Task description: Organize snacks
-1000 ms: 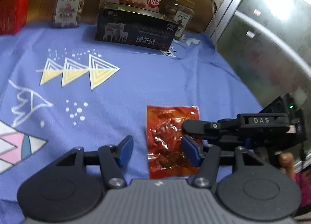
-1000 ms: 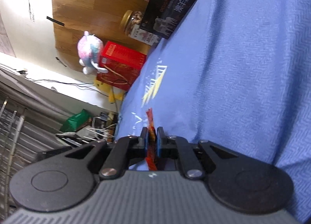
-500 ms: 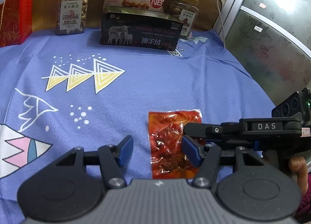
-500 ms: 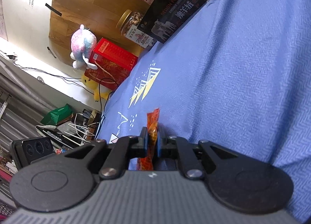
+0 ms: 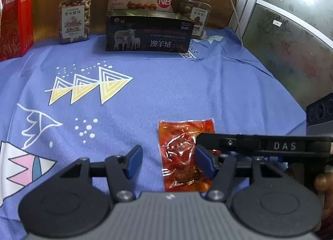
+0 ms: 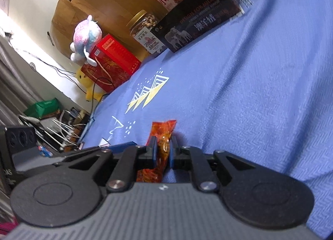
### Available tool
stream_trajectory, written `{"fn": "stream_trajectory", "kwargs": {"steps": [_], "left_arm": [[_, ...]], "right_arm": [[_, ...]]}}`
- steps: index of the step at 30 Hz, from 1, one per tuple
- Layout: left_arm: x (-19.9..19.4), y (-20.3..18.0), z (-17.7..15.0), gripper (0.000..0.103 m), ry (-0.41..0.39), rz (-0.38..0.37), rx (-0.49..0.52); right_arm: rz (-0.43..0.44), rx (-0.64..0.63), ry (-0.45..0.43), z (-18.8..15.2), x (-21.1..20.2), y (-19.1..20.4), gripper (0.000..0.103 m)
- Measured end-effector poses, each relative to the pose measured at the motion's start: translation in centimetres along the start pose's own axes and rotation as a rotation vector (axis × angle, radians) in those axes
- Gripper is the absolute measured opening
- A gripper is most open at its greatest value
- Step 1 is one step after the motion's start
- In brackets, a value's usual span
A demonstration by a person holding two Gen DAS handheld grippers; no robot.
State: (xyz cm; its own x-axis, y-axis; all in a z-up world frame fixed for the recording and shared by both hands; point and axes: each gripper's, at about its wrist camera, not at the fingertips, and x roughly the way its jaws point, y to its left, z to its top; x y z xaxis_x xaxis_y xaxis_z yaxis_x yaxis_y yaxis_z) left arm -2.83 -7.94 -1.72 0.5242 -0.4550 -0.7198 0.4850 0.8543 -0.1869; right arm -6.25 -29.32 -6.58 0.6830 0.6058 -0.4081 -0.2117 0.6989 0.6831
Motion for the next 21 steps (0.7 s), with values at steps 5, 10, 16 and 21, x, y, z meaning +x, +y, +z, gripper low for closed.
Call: {"fn": "stream_trajectory", "kwargs": {"steps": [5,10,16,21], "left_arm": [[0.5,-0.6,0.7,0.059,0.012,0.030,0.036],[0.5,-0.7,1.8,0.056,-0.010,0.116,0.064],[0.6,0.4,2.6,0.056,-0.044,0.223,0.063],[1.0,1.7,2.9,0.056,-0.041,0.257,0.042]], "right_arm": [[-0.096,-0.118,-0.043,-0.2,0.1,1.3,0.013],[-0.160,-0.163,-0.076,-0.2,0.1,1.4,0.011],[-0.202,-0.180,-0.098,0.0,0.1,1.1,0.006],[-0.217,-0.204,-0.105,0.0,0.2,1.3,0.006]]}}
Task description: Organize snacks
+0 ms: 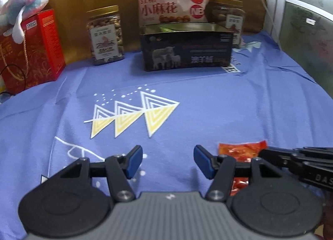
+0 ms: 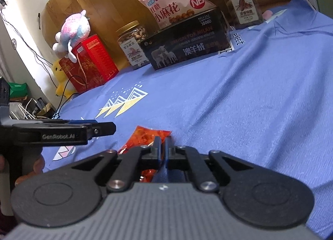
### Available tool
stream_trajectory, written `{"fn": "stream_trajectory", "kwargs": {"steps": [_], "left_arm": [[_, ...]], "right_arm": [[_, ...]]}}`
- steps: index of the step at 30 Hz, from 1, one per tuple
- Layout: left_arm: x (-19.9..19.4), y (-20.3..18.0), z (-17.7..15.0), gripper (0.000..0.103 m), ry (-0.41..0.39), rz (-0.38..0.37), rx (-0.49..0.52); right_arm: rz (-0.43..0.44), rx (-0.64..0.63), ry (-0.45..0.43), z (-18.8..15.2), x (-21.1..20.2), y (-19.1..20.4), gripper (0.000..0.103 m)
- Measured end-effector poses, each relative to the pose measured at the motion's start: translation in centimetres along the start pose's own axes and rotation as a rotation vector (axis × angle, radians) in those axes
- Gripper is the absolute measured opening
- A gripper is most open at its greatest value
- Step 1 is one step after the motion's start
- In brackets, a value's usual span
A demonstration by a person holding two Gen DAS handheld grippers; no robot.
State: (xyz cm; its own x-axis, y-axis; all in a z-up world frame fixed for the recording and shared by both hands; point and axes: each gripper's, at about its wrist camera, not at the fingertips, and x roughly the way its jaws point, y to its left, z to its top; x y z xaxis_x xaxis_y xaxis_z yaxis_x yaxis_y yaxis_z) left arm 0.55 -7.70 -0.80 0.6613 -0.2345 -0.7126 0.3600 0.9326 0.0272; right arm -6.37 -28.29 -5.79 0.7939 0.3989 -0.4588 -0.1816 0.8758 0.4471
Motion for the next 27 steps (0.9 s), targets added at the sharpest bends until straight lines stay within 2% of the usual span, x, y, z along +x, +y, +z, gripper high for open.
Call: {"fn": "stream_trajectory", "kwargs": {"steps": [4,10,14,16,18,20,25,27], "left_arm": [[0.5,0.5,0.1,0.056,0.005,0.016,-0.006],[0.9,1.0,-0.1,0.056,0.011,0.042,-0.010],[1.1,1.7,-0.1,0.056,0.015,0.057,-0.018],[1.2,2.1,-0.1,0.056,0.016,0.061,-0.022],[1.4,2.3,-0.1,0.056,0.017,0.062,-0.022],[1.5,2.3,-0.1,0.056,0.013,0.066,-0.017],[1.8,2.2,0.0,0.056,0.005,0.076,-0.013],[1.8,2.2,0.0,0.056,0.004,0.078,-0.012]], "right_arm": [[-0.012,-0.014,-0.005,0.2,0.3,0.0,0.006],[-0.003,-0.105,0.026,1.3,2.1,1.5,0.007],[0.003,-0.177,0.018,2.3,2.9,2.5,0.012],[0.000,-0.174,-0.001,2.8,2.7,2.5,0.015],[0.020,-0.146,-0.010,2.9,2.0,2.0,0.028],[0.017,-0.144,-0.015,2.5,1.2,1.9,0.053],[-0.010,-0.259,0.004,0.1,0.4,3.6,0.075],[-0.012,-0.304,0.030,-0.8,1.1,4.5,0.075]]}}
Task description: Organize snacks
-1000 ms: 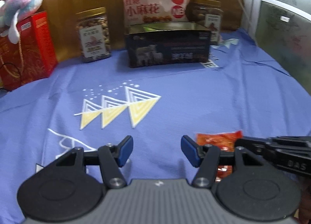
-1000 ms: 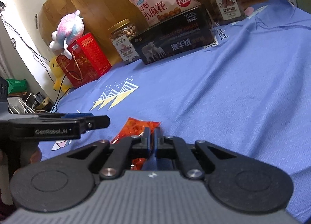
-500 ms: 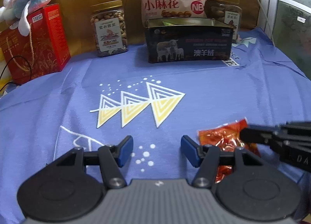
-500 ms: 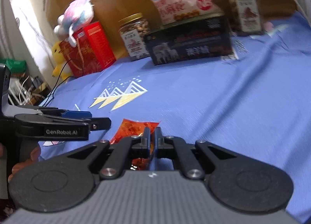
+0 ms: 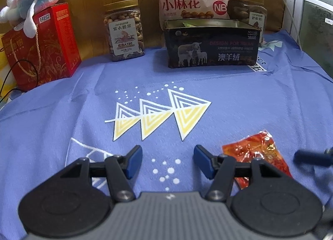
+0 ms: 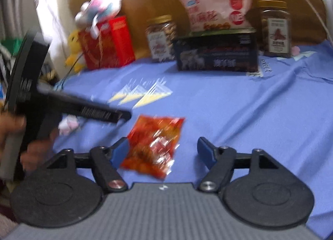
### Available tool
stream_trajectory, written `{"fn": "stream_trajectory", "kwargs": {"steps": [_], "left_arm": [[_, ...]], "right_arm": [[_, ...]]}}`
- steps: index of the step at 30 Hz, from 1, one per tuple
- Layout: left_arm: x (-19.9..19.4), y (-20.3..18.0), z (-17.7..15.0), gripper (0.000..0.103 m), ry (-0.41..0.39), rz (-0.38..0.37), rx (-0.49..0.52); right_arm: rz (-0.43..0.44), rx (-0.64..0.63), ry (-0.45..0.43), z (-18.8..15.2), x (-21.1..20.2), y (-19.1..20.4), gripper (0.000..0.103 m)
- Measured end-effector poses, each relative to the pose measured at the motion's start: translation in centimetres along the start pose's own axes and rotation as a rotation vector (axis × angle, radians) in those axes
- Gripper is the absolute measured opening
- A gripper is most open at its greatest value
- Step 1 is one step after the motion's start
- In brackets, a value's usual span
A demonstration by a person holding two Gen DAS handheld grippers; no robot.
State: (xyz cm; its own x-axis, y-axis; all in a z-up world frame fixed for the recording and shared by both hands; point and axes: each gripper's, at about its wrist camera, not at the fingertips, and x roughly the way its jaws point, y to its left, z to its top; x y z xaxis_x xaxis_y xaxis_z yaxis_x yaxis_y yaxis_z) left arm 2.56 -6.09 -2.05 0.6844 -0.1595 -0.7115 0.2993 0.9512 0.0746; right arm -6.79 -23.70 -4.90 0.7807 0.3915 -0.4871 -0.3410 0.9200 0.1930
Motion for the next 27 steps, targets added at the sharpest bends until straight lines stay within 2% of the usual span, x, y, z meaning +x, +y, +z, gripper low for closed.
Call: {"fn": "stream_trajectory", "kwargs": {"steps": [4,6,8,10,13,15,18,20,23,25,27], "left_arm": [[0.0,-0.1,0.0,0.057,-0.001,0.004,0.003],[0.0,-0.1,-0.1,0.057,-0.001,0.005,0.001],[0.0,-0.1,-0.1,0.057,-0.002,0.007,0.003],[0.0,-0.2,-0.1,0.057,-0.002,0.009,0.005],[0.1,-0.2,-0.1,0.057,-0.002,0.010,0.006],[0.1,-0.1,0.0,0.057,0.000,-0.002,-0.001],[-0.2,0.5,0.4,0.057,0.003,-0.076,-0.037],[-0.7,0.9,0.7,0.057,-0.009,-0.151,-0.055],[-1.4,1.6,1.3,0.058,-0.002,-0.318,-0.090],[-1.5,1.8,1.5,0.059,0.010,-0.404,-0.099],[-1.1,1.7,1.6,0.059,0.038,-0.464,-0.088]], "right_arm": [[-0.043,-0.127,0.013,-0.5,0.9,1.9,0.075],[-0.054,-0.171,0.020,-0.5,1.0,2.1,0.071],[-0.039,-0.190,0.026,-0.4,0.7,1.8,0.057],[-0.026,-0.190,0.038,-0.2,0.2,1.0,0.049],[-0.046,-0.219,0.036,-0.6,-0.6,0.2,0.043],[-0.106,-0.228,0.029,-0.7,-1.1,-0.5,0.039],[-0.224,-0.167,0.003,-0.6,-1.7,-2.4,0.042],[-0.246,-0.075,0.000,-0.3,-2.3,-3.8,0.043],[-0.109,0.066,-0.007,-0.2,-3.5,-5.2,0.043],[-0.012,0.160,0.003,-0.3,-3.7,-6.0,0.043],[0.050,0.232,0.020,-0.3,-3.3,-6.5,0.043]]}}
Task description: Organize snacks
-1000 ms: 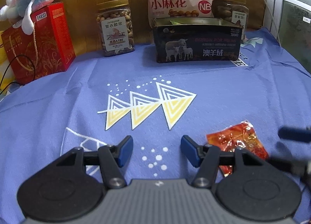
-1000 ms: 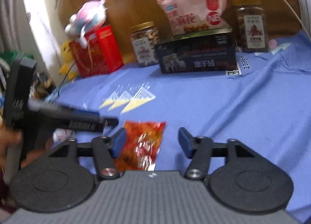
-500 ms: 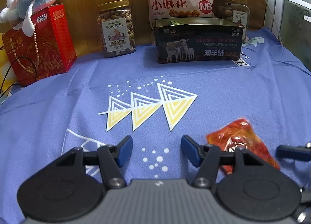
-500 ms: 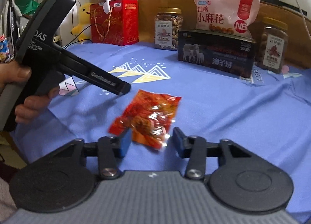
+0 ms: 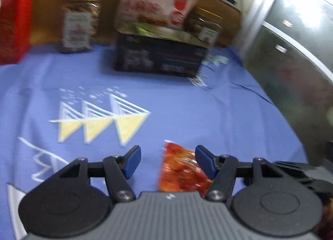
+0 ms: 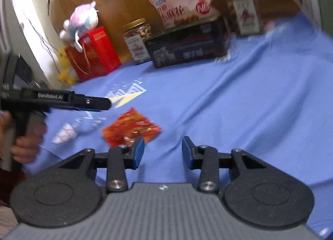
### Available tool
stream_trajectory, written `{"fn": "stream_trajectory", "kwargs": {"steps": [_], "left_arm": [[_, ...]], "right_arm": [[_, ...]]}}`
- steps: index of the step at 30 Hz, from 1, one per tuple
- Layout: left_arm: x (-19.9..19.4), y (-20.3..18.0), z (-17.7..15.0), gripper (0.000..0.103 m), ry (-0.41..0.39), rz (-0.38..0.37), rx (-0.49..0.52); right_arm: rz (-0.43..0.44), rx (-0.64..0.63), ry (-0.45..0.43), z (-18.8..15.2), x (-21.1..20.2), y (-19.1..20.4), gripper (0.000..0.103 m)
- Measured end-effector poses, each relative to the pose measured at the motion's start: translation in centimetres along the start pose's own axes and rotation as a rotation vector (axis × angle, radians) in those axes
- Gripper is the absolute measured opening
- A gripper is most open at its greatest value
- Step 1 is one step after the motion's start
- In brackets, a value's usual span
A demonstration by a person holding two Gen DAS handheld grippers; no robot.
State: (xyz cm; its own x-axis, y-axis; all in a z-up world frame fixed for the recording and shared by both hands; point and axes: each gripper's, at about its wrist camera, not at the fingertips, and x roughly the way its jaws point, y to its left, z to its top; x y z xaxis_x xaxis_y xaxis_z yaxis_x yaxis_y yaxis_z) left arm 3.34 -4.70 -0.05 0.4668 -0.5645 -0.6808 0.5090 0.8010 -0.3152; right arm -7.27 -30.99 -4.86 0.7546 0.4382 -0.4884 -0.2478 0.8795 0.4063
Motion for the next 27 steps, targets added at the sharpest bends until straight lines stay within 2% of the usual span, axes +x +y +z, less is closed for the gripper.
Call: {"fn": "stream_trajectory", "kwargs": {"steps": [2,4,7,9,11,14,19,21,22,23,24,25,26,27], "left_arm": [[0.8,-0.1,-0.1,0.059,0.044,-0.022,0.003],[2.0,0.3,-0.4,0.056,0.109,-0.083,-0.005],[2.3,0.9,-0.9,0.055,0.102,-0.165,-0.019],[2.6,1.6,-0.9,0.055,0.115,-0.244,-0.076],[2.6,2.1,-1.1,0.055,0.100,-0.274,-0.112],[2.9,3.5,-1.7,0.049,0.114,-0.408,-0.224],[2.2,3.7,-2.2,0.049,0.052,-0.452,-0.244],[1.5,3.2,-1.8,0.047,0.018,-0.442,-0.211],[1.5,2.6,-1.6,0.040,0.016,-0.381,-0.179],[2.0,1.8,-1.3,0.035,0.036,-0.282,-0.133],[2.5,1.3,-1.3,0.023,0.054,-0.213,-0.101],[3.1,1.2,-1.5,0.017,0.057,-0.197,-0.095],[3.1,1.3,-1.6,0.017,0.050,-0.205,-0.106],[3.2,1.4,-1.5,0.012,0.053,-0.210,-0.116]], "right_arm": [[0.060,0.070,0.032,0.0,0.7,-0.2,0.044],[0.116,0.136,0.052,-0.1,1.2,-0.1,0.044],[0.193,0.257,0.071,0.0,2.3,-0.8,0.042],[0.219,0.296,0.072,0.0,2.5,-1.1,0.039],[0.221,0.300,0.065,0.1,2.7,-1.0,0.038],[0.223,0.276,0.053,0.0,2.5,-0.8,0.035],[0.227,0.238,0.026,-0.3,2.3,-1.2,0.032],[0.226,0.208,0.012,-0.7,2.1,-1.2,0.033],[0.223,0.187,0.004,-0.8,2.0,-1.0,0.035],[0.218,0.164,-0.004,-0.9,2.0,-0.8,0.036],[0.206,0.131,-0.013,-1.0,1.9,-0.4,0.036],[0.189,0.083,-0.022,-1.1,1.9,0.2,0.040],[0.172,0.030,-0.028,-1.2,1.8,0.8,0.044],[0.150,-0.023,-0.035,-1.3,1.7,1.6,0.048]]}}
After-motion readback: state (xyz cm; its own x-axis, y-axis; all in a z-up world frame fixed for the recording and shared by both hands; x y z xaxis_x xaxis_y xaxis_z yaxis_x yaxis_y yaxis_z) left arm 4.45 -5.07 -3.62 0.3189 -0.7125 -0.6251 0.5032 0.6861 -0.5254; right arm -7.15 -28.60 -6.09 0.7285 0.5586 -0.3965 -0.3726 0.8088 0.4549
